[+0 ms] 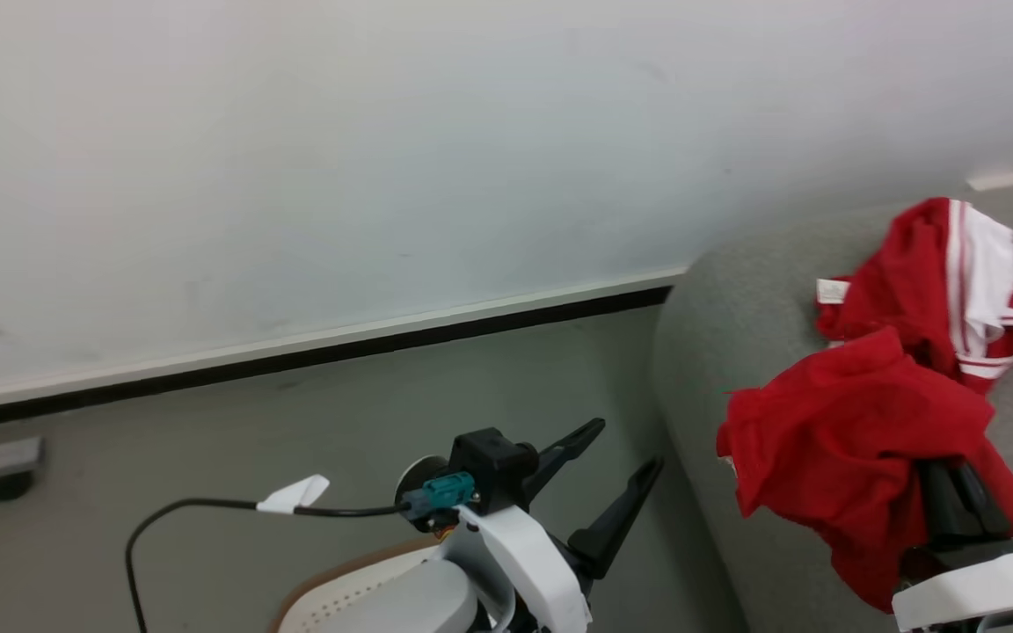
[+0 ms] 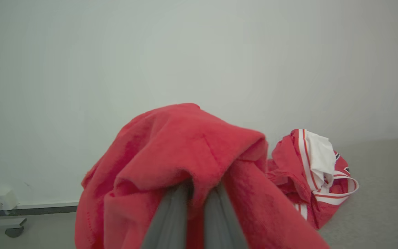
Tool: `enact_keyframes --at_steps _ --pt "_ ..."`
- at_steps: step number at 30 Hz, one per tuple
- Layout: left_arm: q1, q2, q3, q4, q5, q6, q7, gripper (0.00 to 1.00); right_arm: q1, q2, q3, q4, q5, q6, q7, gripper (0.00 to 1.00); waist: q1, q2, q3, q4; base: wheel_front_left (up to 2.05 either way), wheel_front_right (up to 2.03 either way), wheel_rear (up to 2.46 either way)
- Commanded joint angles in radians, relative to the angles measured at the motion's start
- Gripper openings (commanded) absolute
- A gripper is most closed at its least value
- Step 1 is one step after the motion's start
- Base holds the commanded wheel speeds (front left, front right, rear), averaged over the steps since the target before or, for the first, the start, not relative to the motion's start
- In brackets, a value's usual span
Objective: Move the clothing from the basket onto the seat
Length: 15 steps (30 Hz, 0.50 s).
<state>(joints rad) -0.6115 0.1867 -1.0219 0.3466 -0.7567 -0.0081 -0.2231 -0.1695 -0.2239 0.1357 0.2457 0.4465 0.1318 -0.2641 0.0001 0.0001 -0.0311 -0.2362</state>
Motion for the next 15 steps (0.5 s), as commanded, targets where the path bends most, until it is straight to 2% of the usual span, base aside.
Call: enact_keyframes --at_steps 1,8,15 --pt "-0.006 0.000 0.002 0.004 0.019 0.001 -0.016 1.00 0.011 -0.012 -0.005 -0.013 -0.003 -0.002 0.000 0.00 -0.0001 -0.0001 0.012 -0.058 0.00 0.00 0.00" --pt "0.002 -0.009 0.006 0.035 0.069 -0.003 -0.036 1.00 0.032 -0.020 -0.019 -0.030 -0.005 -0.002 0.000 0.00 -0.0001 -0.0001 0.014 -0.138 0.00 0.00 0.00" --pt "0.017 -0.031 0.021 0.072 0.100 -0.015 -0.041 1.00 0.034 -0.035 -0.023 -0.036 -0.001 -0.002 0.000 0.00 -0.0001 -0.0001 0.007 -0.172 0.00 0.00 0.00"
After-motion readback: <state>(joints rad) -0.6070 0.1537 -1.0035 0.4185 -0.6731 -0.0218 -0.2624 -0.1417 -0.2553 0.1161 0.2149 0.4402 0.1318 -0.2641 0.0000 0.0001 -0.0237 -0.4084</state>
